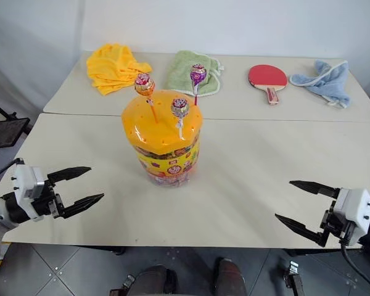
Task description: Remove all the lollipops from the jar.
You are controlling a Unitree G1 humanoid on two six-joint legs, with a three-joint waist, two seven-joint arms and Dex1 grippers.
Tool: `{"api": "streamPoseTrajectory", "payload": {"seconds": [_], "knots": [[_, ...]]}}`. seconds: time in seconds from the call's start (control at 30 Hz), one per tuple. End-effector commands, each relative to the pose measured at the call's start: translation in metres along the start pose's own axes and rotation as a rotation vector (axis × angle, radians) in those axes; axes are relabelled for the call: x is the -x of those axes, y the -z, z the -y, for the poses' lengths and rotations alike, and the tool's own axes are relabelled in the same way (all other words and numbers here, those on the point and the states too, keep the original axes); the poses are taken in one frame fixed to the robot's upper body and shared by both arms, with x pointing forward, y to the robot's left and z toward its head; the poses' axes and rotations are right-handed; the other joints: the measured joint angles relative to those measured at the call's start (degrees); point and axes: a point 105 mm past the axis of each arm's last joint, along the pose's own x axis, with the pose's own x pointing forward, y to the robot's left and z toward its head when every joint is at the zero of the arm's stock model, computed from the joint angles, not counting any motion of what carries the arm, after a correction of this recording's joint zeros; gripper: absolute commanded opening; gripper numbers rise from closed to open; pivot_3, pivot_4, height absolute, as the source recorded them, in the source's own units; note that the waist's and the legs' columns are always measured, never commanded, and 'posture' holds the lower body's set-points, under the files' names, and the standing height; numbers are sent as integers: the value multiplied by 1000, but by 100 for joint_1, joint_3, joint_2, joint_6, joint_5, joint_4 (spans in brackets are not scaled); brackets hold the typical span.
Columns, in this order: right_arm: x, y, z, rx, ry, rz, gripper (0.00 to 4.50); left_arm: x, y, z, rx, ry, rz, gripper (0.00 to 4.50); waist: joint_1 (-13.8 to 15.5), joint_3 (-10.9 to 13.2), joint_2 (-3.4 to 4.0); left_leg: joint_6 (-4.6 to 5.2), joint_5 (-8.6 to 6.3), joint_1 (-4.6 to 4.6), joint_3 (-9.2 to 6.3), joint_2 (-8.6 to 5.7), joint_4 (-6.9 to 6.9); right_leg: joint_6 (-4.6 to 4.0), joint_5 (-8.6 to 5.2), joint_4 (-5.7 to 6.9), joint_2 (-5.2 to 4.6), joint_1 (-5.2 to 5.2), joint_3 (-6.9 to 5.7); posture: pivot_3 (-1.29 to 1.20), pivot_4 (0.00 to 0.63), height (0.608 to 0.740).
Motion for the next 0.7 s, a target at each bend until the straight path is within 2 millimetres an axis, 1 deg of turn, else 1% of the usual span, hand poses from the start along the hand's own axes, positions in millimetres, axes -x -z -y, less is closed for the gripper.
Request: {"api": "streamPoseTrajectory", "payload": {"seconds": [0.03, 0.07, 0.13, 0.2, 0.27, 0.3, 0.33, 0.37, 0.4, 0.47, 0.53, 0.63, 0.7], "knots": [[-1, -4, 3, 28, 3, 17, 4458, 2, -5, -3, -27, 17, -8, 4500, 1, 0, 0, 0, 0, 0, 1, 0, 0, 0, 0, 1, 0, 0, 0, 0, 150, 740], [-3, -5, 3, 25, 4, 25, 4458, 1, -9, -4, -2, 13, 22, 4500, 1, 0, 0, -1, -1, 1, 3, 0, -1, 0, 0, 2, 0, 0, -1, 0, 150, 740], [-6, -14, 8, 13, 42, 93, 4458, 1, -23, -10, 37, 2, 112, 4500, 18, 0, -1, -1, 0, -2, 4, 0, 0, 0, 0, 1, 0, 0, -2, 0, 150, 740], [-8, -26, 14, -12, 102, 164, 4458, 5, -28, -19, 75, -19, 131, 4500, 23, 0, -1, -1, 0, -4, -2, 0, 7, 1, 0, 3, -2, 1, -3, 0, 150, 740], [-9, -34, 17, 5, 130, 201, 4458, 11, -34, -31, 152, -16, 144, 4500, 12, 0, -1, -1, 0, -2, -3, 0, 7, 1, 1, 12, -2, 0, -3, 0, 150, 740], [-9, -50, 21, 6, 166, 283, 4458, 20, -50, -46, 177, -58, 220, 4500, 9, 1, 0, -1, 0, -3, -4, 0, 7, 1, 1, 14, -1, -1, -5, 0, 150, 740], [-8, -64, 24, 5, 188, 352, 4458, 28, -63, -54, 183, -64, 283, 4500, 6, 1, 0, -1, 0, -3, -2, 0, 7, 1, 1, 16, -1, -3, -5, 0, 150, 740], [-8, -75, 25, -10, 185, 400, 4458, 34, -70, -59, 202, -59, 321, 4500, 5, 1, 0, -2, 0, -5, -4, 2, 7, 1, 1, 19, 2, -6, -6, 0, 150, 740], [-8, -86, 25, -17, 175, 438, 4458, 39, -73, -62, 239, -36, 342, 4500, -7, 1, 0, -2, 0, -5, -5, 3, 8, 1, 1, 21, 2, -6, -8, 0, 150, 740], [-9, -110, 21, -18, 163, 535, 4458, 38, -70, -60, 290, 32, 333, 4500, -30, 0, 0, -4, -1, -1, -5, 3, 5, 1, 1, 24, 2, -7, -7, 0, 150, 740], [-9, -124, 18, -25, 162, 583, 4458, 34, -71, -57, 306, 89, 337, 4500, -30, 0, 2, -7, -2, 4, -3, 1, -4, 1, 1, 28, 1, -7, -8, 0, 150, 740], [-10, -138, 7, -8, 142, 636, 4458, 23, -96, -56, 298, 162, 453, 4500, 29, 6, -10, -8, -3, -5, -9, 1, 1, 1, 1, 26, 4, -9, -14, 0, 150, 740], [-11, -142, -1, -1, 133, 630, 4458, 17, -110, -51, 264, 224, 486, 4500, 48, 2, -26, -7, -3, -16, -21, -1, 13, 2, 1, 26, 4, -8, -16, 0, 150, 740]]}}
